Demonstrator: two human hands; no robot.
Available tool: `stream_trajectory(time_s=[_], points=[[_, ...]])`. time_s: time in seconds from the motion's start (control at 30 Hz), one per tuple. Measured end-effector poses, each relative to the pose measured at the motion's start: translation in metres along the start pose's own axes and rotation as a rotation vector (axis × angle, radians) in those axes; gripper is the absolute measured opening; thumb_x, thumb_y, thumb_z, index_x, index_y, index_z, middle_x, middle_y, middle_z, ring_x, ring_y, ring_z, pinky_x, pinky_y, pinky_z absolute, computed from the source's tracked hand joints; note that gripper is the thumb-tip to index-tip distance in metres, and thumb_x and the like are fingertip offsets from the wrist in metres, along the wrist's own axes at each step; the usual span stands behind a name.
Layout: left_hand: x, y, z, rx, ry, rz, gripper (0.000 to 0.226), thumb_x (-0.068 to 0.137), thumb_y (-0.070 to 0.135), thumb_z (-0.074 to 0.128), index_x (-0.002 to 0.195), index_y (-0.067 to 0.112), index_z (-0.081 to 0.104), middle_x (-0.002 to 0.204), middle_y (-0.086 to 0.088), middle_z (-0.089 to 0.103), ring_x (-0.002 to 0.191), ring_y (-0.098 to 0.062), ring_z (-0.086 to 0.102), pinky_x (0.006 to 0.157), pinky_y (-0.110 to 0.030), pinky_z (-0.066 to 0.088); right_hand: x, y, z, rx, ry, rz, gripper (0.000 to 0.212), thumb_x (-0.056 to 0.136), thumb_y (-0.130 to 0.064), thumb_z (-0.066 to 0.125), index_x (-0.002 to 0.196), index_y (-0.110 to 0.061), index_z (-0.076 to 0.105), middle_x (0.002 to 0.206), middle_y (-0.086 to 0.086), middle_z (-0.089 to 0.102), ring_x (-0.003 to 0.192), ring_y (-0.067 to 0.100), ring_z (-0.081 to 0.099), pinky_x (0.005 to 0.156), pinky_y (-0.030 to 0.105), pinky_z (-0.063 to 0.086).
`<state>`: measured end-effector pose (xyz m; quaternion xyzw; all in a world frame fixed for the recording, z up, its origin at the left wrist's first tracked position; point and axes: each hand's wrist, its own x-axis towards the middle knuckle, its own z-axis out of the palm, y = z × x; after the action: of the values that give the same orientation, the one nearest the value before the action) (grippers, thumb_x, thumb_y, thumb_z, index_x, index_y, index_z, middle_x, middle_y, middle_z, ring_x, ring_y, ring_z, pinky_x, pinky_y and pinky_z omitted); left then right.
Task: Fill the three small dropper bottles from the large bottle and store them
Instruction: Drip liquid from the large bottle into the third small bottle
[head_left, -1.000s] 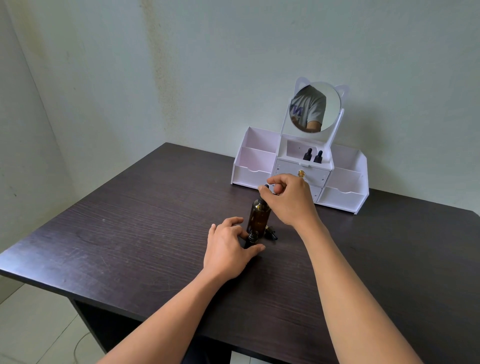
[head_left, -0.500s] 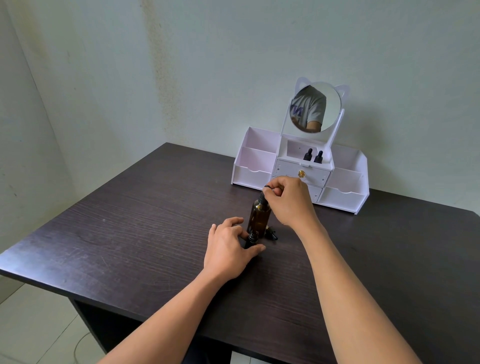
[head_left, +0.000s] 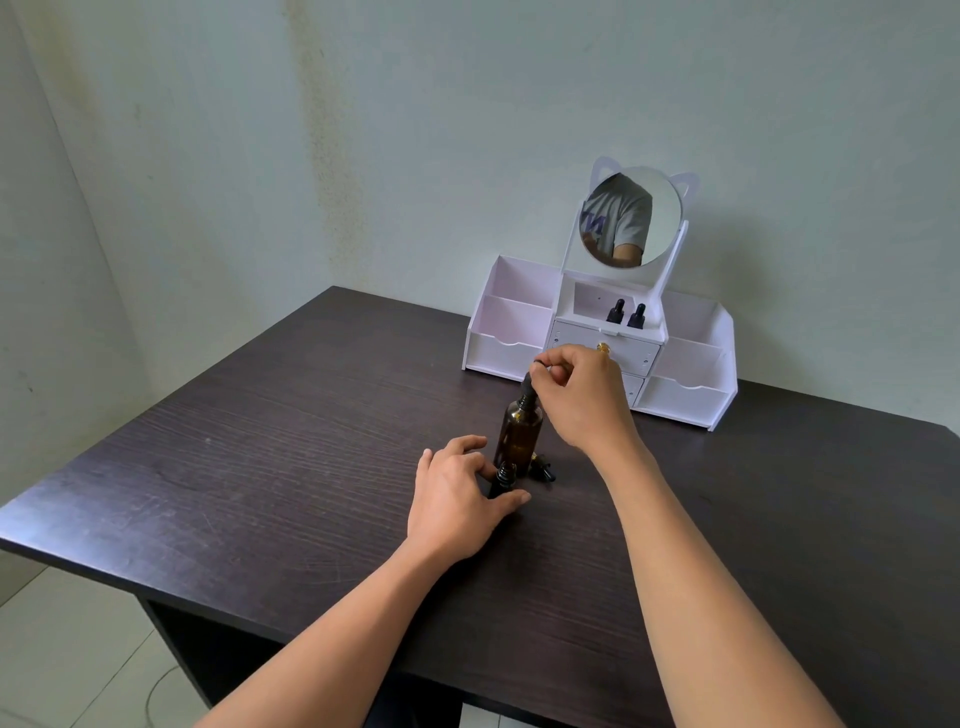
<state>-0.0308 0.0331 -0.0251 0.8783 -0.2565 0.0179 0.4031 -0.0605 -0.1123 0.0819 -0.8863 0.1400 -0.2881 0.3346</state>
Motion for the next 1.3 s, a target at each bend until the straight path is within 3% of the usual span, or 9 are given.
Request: stream_trajectory(time_s=[0.1, 0.23, 0.43, 0.5, 0.57, 0.6, 0.77, 1.0, 1.3], points=[[0.0, 0.0, 0.0, -0.002, -0.006, 0.001, 0.035, 0.073, 0.06, 0.076, 0.086, 0.029, 0.067, 0.145, 0.013, 0.046, 0.134, -0.01, 0.039, 0.122, -0.045, 0.014, 0.004, -0.006, -0.007, 0.01, 0.051, -0.056, 0.009, 0.095, -0.018, 0.063, 0.09, -0.019, 0.069, 0.07, -0.013, 0.058, 0.064, -0.001, 0.055, 0.061, 0.007, 0.04], [0.0, 0.001, 0.0, -0.013, 0.003, 0.001, 0.036, 0.072, 0.059, 0.078, 0.085, 0.028, 0.067, 0.144, 0.013, 0.047, 0.133, -0.009, 0.04, 0.122, -0.044, 0.013, 0.012, -0.01, -0.019, 0.025, 0.145, -0.132, 0.009, 0.096, -0.019, 0.063, 0.099, -0.016, 0.071, 0.091, -0.005, 0.06, 0.075, -0.005, 0.055, 0.067, 0.005, 0.04], [-0.001, 0.0, 0.001, -0.014, 0.015, 0.003, 0.036, 0.071, 0.058, 0.079, 0.085, 0.027, 0.067, 0.143, 0.013, 0.049, 0.131, -0.009, 0.042, 0.121, -0.043, 0.014, 0.013, -0.021, -0.042, 0.083, 0.259, -0.233, 0.005, 0.095, -0.018, 0.065, 0.096, -0.023, 0.066, 0.103, 0.002, 0.062, 0.072, -0.009, 0.056, 0.068, 0.004, 0.042], [-0.001, 0.0, 0.001, -0.015, 0.014, 0.003, 0.036, 0.071, 0.059, 0.079, 0.085, 0.027, 0.068, 0.143, 0.012, 0.049, 0.131, -0.009, 0.043, 0.121, -0.043, 0.014, 0.011, -0.024, -0.05, 0.117, 0.279, -0.235, 0.003, 0.096, -0.021, 0.064, 0.097, -0.022, 0.066, 0.103, 0.002, 0.065, 0.071, -0.003, 0.061, 0.07, 0.012, 0.049], [-0.001, 0.0, 0.001, -0.012, 0.012, 0.005, 0.036, 0.071, 0.059, 0.079, 0.085, 0.027, 0.068, 0.143, 0.012, 0.049, 0.13, -0.008, 0.043, 0.121, -0.043, 0.014, 0.007, -0.027, -0.055, 0.17, 0.267, -0.196, 0.008, 0.098, -0.024, 0.061, 0.101, -0.019, 0.066, 0.096, -0.007, 0.068, 0.068, 0.01, 0.067, 0.071, 0.032, 0.057], [-0.001, 0.0, 0.001, -0.012, 0.012, 0.005, 0.036, 0.071, 0.059, 0.079, 0.084, 0.027, 0.068, 0.142, 0.012, 0.049, 0.13, -0.009, 0.043, 0.121, -0.043, 0.014, 0.004, -0.028, -0.057, 0.198, 0.25, -0.177, 0.01, 0.099, -0.025, 0.06, 0.103, -0.018, 0.065, 0.092, -0.012, 0.067, 0.066, 0.013, 0.068, 0.068, 0.036, 0.057], [0.0, 0.001, 0.0, 0.004, 0.002, 0.003, 0.037, 0.072, 0.059, 0.077, 0.088, 0.026, 0.07, 0.144, 0.012, 0.048, 0.131, -0.008, 0.043, 0.122, -0.042, 0.013, -0.01, -0.03, -0.055, 0.3, 0.191, -0.134, 0.007, 0.102, -0.021, 0.054, 0.104, -0.015, 0.058, 0.094, 0.002, 0.067, 0.058, 0.016, 0.07, 0.052, 0.033, 0.055], [0.001, -0.001, 0.001, 0.016, -0.003, 0.001, 0.037, 0.073, 0.06, 0.077, 0.09, 0.027, 0.071, 0.144, 0.012, 0.047, 0.132, -0.008, 0.042, 0.122, -0.044, 0.014, -0.032, -0.023, -0.033, 0.344, 0.121, -0.09, 0.001, 0.101, -0.019, 0.056, 0.101, -0.02, 0.057, 0.084, -0.003, 0.066, 0.065, 0.015, 0.07, 0.058, 0.035, 0.061], [0.001, -0.001, 0.003, 0.018, 0.004, 0.01, 0.035, 0.073, 0.06, 0.076, 0.088, 0.03, 0.068, 0.145, 0.012, 0.047, 0.132, -0.009, 0.042, 0.122, -0.045, 0.015, -0.042, -0.015, -0.013, 0.343, 0.081, -0.059, 0.005, 0.101, -0.017, 0.057, 0.104, -0.016, 0.059, 0.088, -0.001, 0.065, 0.067, 0.017, 0.069, 0.058, 0.03, 0.06]])
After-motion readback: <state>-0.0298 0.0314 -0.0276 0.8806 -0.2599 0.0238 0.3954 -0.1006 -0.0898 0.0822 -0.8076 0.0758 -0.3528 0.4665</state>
